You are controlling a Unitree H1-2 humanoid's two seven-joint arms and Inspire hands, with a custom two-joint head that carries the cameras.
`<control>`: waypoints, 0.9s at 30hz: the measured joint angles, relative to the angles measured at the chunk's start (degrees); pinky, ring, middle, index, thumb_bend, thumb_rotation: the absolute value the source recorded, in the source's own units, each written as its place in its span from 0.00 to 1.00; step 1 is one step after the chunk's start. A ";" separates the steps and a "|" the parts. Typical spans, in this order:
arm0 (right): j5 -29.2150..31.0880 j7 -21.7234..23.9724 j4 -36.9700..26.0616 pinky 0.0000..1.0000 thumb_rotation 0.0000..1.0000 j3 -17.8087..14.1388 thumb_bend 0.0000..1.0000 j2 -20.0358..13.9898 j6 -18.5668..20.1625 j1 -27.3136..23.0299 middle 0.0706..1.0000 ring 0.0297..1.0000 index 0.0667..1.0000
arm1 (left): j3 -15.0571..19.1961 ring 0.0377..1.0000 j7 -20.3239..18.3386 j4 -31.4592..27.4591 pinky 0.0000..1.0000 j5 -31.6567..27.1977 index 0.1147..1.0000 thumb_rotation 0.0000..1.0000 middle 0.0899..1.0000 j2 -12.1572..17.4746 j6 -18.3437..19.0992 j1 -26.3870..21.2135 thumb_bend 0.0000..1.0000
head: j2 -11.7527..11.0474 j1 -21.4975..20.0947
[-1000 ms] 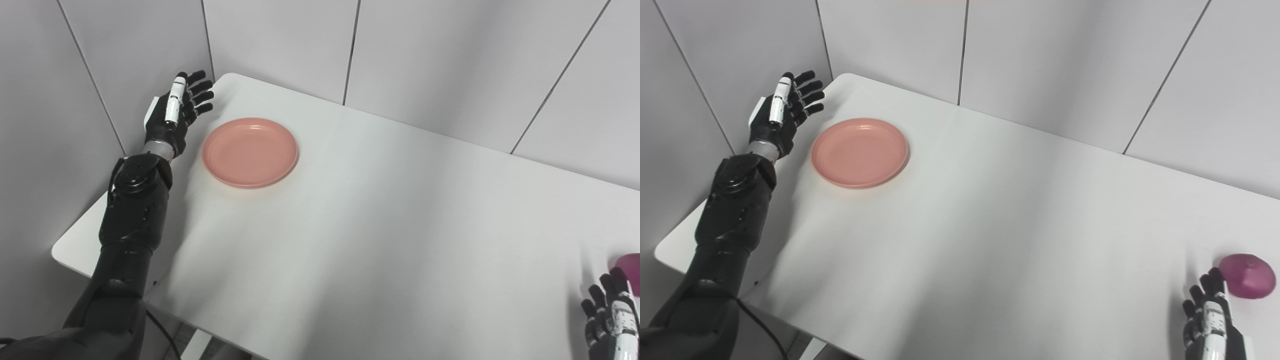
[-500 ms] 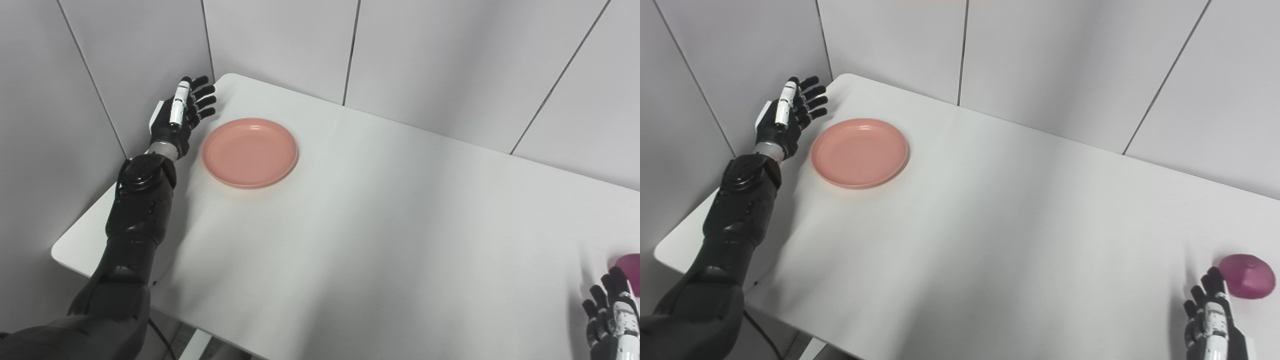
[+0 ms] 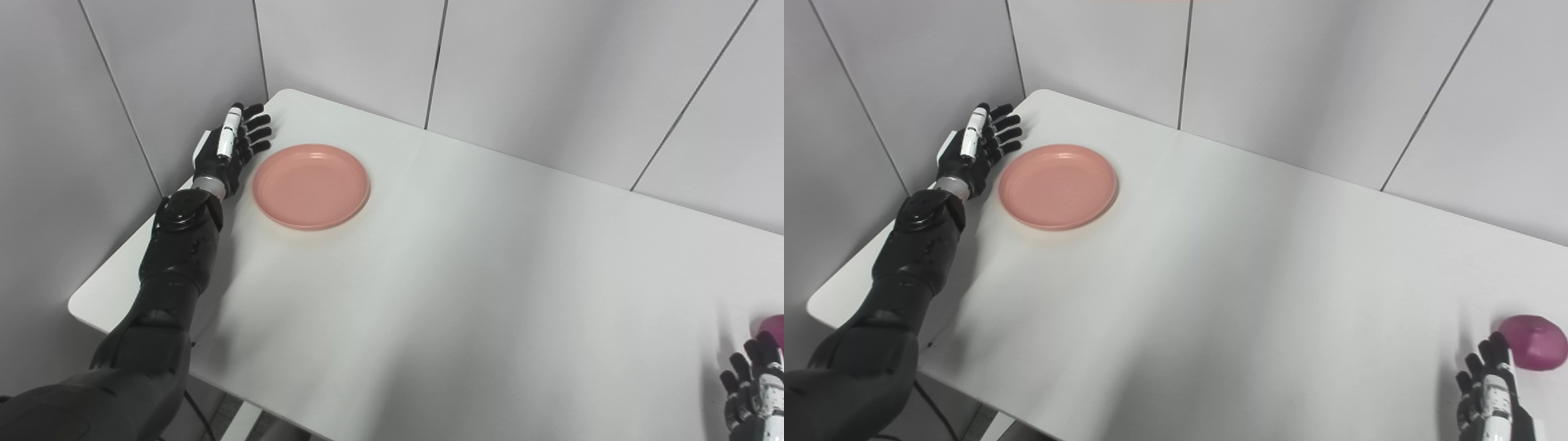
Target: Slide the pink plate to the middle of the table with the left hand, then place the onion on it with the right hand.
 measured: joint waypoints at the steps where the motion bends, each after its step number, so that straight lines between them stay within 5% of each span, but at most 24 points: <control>1: -0.01 0.00 0.00 1.00 1.00 -0.03 0.00 -0.01 0.00 0.00 1.00 1.00 0.99 | -0.09 0.79 -0.12 0.45 0.79 -0.01 0.73 1.00 0.77 0.11 -0.32 -0.13 0.29 | 0.00 -0.09; 27: -0.02 0.00 -0.43 1.00 1.00 0.14 0.00 0.08 0.10 0.06 1.00 1.00 1.00 | -1.50 0.73 -2.30 3.73 0.71 -0.68 0.68 1.00 0.71 0.18 -2.47 -1.68 0.26 | 0.09 -0.26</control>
